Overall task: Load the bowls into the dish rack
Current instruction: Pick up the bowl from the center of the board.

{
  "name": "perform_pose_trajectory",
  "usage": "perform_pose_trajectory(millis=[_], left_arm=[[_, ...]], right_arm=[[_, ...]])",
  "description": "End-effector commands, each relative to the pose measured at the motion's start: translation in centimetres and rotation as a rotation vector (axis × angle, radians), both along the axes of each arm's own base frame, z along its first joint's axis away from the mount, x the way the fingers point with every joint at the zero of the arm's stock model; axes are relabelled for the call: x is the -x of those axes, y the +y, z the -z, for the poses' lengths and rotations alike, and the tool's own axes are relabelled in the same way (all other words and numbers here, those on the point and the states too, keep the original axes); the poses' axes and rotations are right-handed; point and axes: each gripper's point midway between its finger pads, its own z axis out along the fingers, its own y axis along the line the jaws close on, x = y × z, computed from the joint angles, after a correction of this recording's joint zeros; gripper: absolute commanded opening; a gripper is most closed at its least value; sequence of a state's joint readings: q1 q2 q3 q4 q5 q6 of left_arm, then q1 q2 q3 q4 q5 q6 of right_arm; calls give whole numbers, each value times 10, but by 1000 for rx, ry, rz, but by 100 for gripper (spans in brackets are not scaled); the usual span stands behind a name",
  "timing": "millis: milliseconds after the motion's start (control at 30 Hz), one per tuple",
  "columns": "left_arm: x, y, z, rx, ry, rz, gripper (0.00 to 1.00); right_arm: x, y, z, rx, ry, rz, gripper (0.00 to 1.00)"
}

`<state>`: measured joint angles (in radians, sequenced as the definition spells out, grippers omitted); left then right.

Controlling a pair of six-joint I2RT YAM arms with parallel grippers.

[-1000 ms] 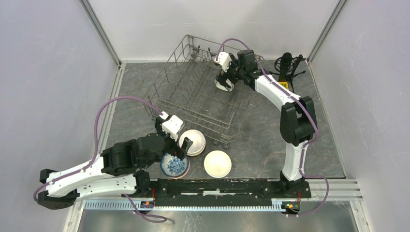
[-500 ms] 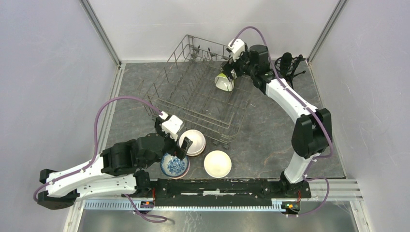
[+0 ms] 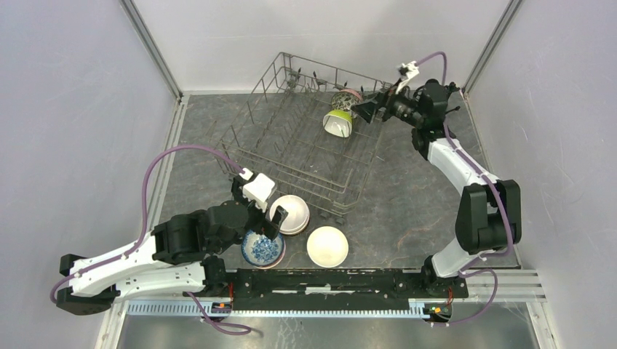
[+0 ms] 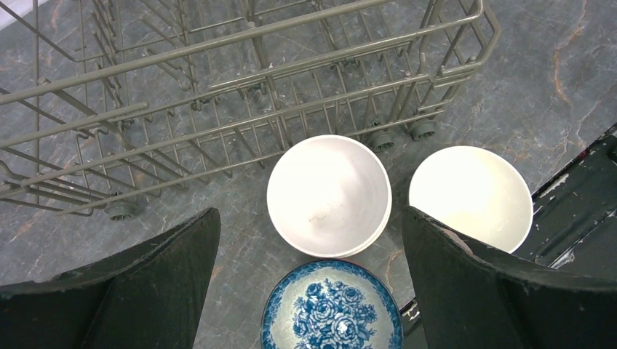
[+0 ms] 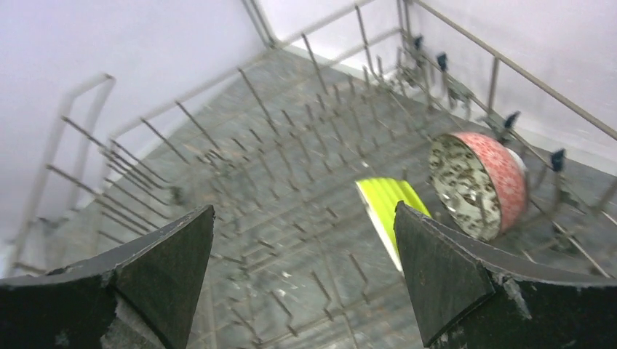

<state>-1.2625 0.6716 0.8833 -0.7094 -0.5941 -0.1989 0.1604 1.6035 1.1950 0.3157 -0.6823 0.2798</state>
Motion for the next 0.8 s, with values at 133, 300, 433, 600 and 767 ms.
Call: perform_pose_trajectory(millis=[133,300,433,600,767], left_arm=[[-6,5,-5,-23,-38,-17,100],[-6,5,-4,-29,-38,-20,100],[-7,4,-2,-39,-36,-24,100],[-8,5,-1,-49,-34,-37,100],[-8,4,-3,-34,-29,-43,100]], right_arm=[[56,-5,-46,-193,-89,-161,98],[65,-25,-50,-90,-126,-10,98],[74,-49,-42,6,-96,175,98],[94,-90,-43,56,-97,413,98],[117,-106,-25,12,14,515,98]])
